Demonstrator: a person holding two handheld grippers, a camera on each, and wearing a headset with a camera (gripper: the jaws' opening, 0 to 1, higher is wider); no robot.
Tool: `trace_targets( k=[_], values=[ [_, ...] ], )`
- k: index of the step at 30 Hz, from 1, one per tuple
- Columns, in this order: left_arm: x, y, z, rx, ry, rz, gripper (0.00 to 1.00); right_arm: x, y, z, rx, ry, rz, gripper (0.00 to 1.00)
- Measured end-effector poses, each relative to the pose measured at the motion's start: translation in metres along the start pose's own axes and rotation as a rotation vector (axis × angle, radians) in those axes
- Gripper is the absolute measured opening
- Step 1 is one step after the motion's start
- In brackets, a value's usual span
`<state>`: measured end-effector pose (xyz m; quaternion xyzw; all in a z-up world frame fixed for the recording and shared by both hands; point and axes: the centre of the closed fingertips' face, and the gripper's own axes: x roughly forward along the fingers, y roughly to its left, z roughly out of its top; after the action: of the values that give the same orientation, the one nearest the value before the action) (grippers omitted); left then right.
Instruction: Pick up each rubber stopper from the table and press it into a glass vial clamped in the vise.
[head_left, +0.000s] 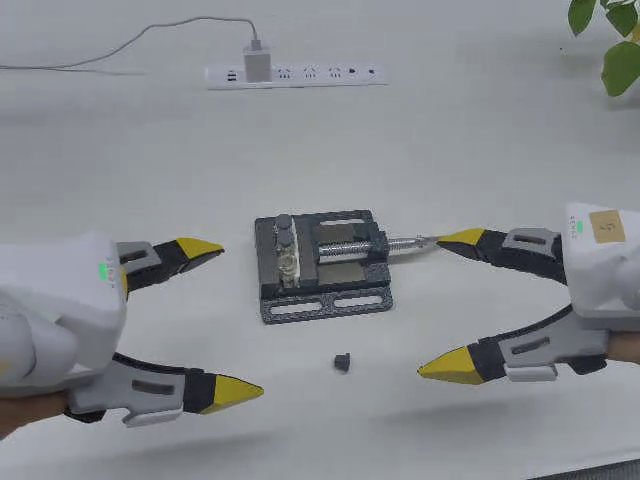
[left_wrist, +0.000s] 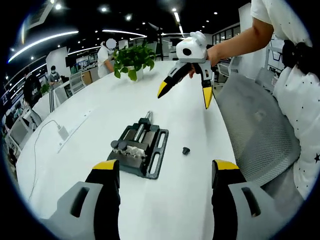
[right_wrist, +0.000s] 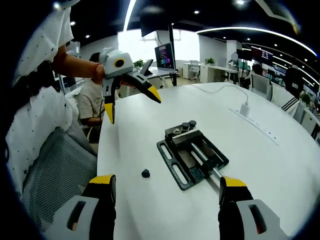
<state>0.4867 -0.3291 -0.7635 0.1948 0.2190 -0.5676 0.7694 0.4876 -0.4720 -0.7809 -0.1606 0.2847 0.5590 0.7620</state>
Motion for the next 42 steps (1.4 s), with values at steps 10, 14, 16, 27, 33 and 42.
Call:
trace_targets(
  k=[10, 14, 16, 27, 33, 42],
  values=[
    [0.036, -0.017, -0.005, 0.086, 0.071, -0.119, 0.55, -0.004, 0.000, -0.011, 0.007, -0.015, -0.005, 0.84],
    [0.052, -0.027, -0.013, 0.137, 0.110, -0.171, 0.45, -0.006, -0.001, -0.013, 0.012, -0.021, -0.012, 0.84],
    [0.059, -0.030, -0.016, 0.149, 0.122, -0.184, 0.41, -0.006, 0.000, -0.012, 0.013, -0.020, -0.016, 0.84],
    [0.094, -0.042, -0.036, 0.156, 0.168, -0.252, 0.21, -0.009, 0.004, -0.012, 0.030, -0.036, -0.026, 0.83],
    [0.104, -0.047, -0.043, 0.150, 0.184, -0.272, 0.16, -0.012, 0.004, -0.015, 0.038, -0.030, -0.035, 0.83],
    [0.110, -0.047, -0.037, 0.144, 0.169, -0.277, 0.11, -0.013, 0.006, -0.016, 0.049, -0.027, -0.039, 0.82]
  ],
)
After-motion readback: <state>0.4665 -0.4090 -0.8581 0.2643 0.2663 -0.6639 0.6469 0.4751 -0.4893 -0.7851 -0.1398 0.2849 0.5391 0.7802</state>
